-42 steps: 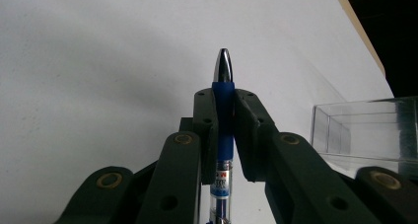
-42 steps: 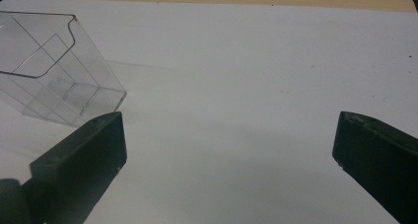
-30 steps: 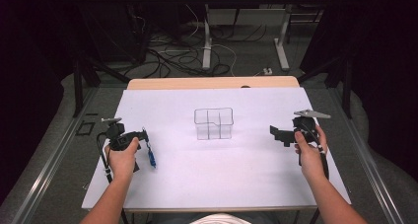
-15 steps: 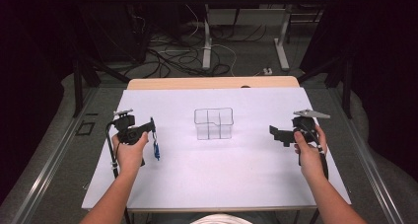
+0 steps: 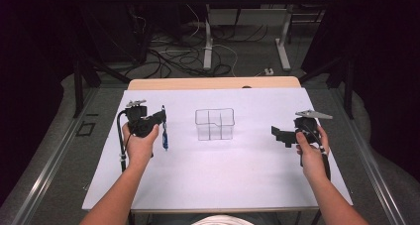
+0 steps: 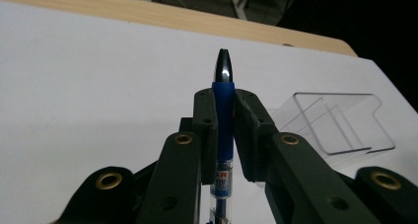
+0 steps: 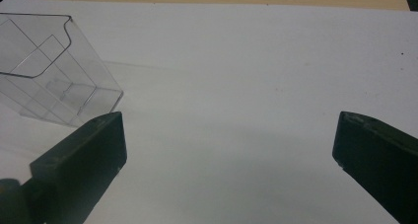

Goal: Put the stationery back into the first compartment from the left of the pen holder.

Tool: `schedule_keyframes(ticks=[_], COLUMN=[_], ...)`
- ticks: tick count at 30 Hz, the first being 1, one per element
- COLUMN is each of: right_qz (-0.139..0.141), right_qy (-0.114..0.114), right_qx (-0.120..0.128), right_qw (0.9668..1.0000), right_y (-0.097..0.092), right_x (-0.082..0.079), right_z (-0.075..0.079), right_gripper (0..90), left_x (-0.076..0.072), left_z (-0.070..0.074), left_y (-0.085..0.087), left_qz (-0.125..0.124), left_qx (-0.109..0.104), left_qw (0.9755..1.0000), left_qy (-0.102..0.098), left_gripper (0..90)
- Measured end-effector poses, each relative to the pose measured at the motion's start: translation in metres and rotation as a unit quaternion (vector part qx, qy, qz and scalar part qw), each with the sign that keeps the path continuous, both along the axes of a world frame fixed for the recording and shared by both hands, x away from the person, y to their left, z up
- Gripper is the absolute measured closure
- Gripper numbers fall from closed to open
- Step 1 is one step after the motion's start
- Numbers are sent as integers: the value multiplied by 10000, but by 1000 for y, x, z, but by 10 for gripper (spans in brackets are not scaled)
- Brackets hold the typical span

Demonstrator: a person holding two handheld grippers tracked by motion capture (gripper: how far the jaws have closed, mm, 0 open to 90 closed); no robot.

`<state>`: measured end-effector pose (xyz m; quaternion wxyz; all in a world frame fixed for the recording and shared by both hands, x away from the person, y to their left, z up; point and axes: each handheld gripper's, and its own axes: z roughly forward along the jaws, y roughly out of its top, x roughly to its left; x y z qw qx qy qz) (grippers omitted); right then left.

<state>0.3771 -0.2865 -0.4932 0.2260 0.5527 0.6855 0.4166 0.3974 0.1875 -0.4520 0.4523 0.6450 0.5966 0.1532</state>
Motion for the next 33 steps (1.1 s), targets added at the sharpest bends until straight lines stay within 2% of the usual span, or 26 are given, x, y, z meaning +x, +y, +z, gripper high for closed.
schedule_keyframes(ticks=[3,4,11,12,21,28,33], right_qz=[-2,12,3,4,-18,-21,-18], right_qy=[-2,-18,-13,-9,5,7,-2], right_qx=[6,-18,0,5,49,47,40], right_qw=[10000,10000,10000,10000,10000,10000,10000], right_y=[0,-1,-2,-2,-2,-2,-3], right_x=[0,0,0,0,0,0,1], right_z=[0,0,0,0,0,0,-1], right_gripper=[0,0,0,0,0,0,0], left_x=[3,4,12,13,24,32,38], left_z=[8,9,23,25,39,46,49], left_y=[-6,-9,-22,-23,-38,-51,-58], left_qz=[-47,-21,-140,-190,-245,-328,-364], left_qx=[-88,-97,-236,-206,-416,-433,-489], left_qw=[9999,9997,9988,9988,9974,9964,9961], left_qy=[-112,-205,-403,-395,-543,-652,-643], left_gripper=[801,801,801,802,802,801,802])
